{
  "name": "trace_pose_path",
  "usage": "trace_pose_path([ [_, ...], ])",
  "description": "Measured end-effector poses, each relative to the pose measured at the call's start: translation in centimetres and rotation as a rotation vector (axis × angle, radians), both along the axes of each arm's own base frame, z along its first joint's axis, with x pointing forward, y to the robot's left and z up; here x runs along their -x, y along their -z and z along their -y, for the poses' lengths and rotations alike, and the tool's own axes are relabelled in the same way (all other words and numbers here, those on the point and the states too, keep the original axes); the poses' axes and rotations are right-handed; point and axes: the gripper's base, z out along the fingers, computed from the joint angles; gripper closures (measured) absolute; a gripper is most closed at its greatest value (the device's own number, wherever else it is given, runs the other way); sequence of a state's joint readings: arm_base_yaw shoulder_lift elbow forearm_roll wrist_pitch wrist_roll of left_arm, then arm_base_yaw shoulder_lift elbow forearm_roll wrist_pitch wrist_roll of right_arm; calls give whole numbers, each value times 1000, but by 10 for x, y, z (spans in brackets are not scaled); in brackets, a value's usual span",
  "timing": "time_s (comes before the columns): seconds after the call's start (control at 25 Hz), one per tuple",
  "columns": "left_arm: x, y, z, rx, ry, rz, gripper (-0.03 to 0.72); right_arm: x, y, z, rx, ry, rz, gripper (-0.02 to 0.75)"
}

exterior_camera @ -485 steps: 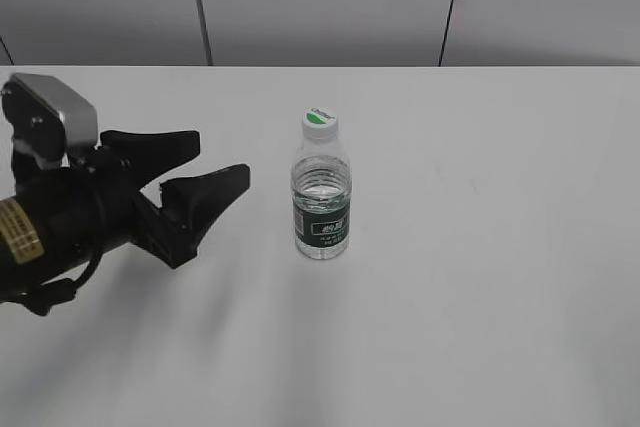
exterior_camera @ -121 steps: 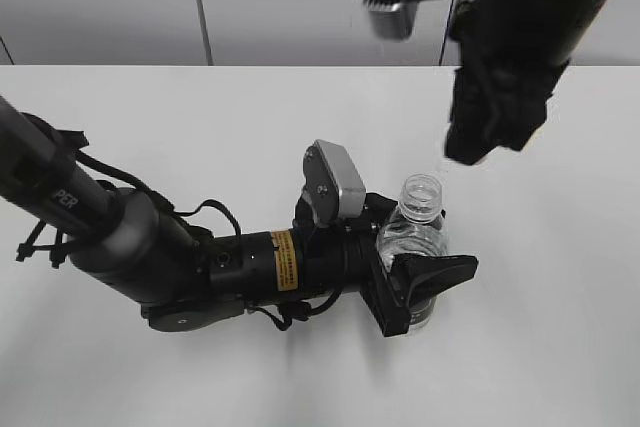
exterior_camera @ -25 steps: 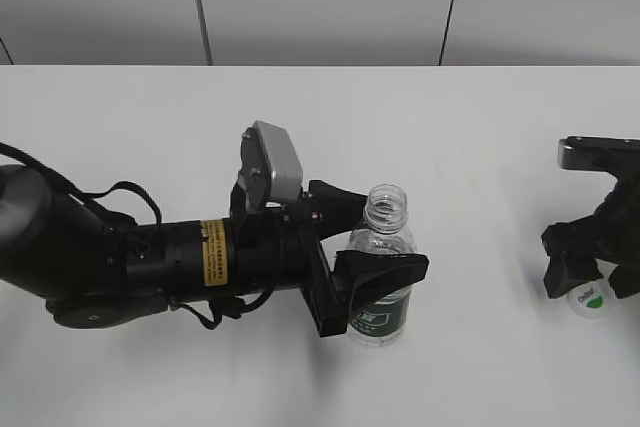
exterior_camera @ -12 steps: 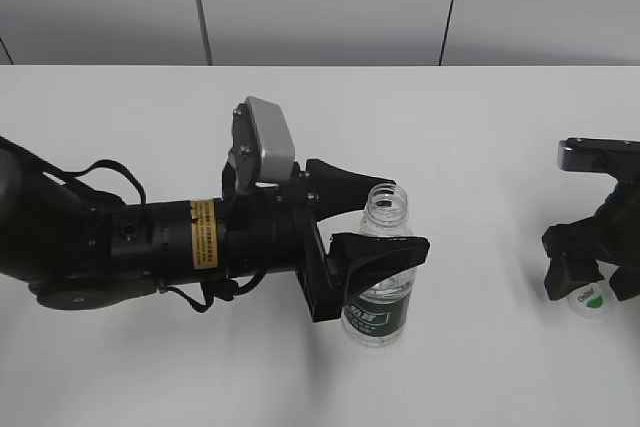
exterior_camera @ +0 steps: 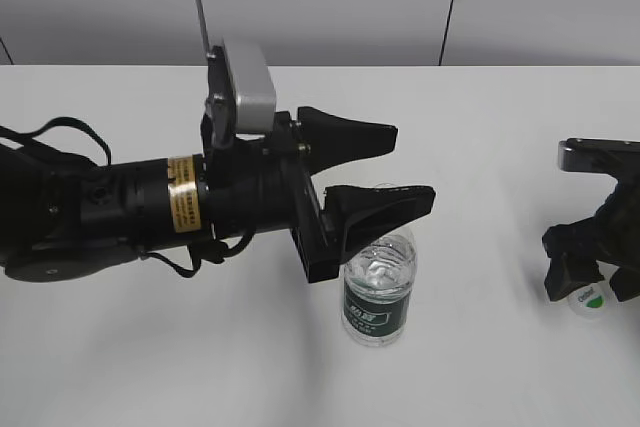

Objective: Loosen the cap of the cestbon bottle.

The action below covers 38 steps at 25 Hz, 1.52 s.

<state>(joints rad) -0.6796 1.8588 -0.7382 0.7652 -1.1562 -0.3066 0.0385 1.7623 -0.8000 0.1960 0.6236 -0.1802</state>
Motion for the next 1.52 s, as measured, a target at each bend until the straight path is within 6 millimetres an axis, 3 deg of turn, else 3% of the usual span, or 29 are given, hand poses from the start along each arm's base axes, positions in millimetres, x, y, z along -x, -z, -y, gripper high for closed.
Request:
trace_pose_path([
  [0.16,1,-20,-5,-42,-42,43,96,0,0,0,0,0,-2,145],
  [0.32,4,-54,-16,-77,-123,87,97,1,-1,0,-1,-1,-3,145],
  [0.48,3,-84,-41,-197,-348,47,101,1,-15,0,-3,0,46,145],
  [0.72,-15,-95,-105,-333,-748,-183,105,8,-46,-1,-22,7,129,145],
  [0.96,-28,-97,-198,-304,-1179,-517,105,22,-70,-2,-39,-1,131,145],
  [1.08,-13,-104,-238,-266,-1352,-667,106,31,-84,-2,-46,-9,143,145],
  [1.16,2,-107,-252,-226,-1422,-804,115,38,-94,-3,-51,-12,145,145],
  [1.32,29,-113,-254,-196,-1429,-984,133,59,-114,-3,-64,-29,135,145],
  [1.52,72,-119,-256,-385,-1419,-1061,139,90,-139,-3,-66,-50,119,145],
])
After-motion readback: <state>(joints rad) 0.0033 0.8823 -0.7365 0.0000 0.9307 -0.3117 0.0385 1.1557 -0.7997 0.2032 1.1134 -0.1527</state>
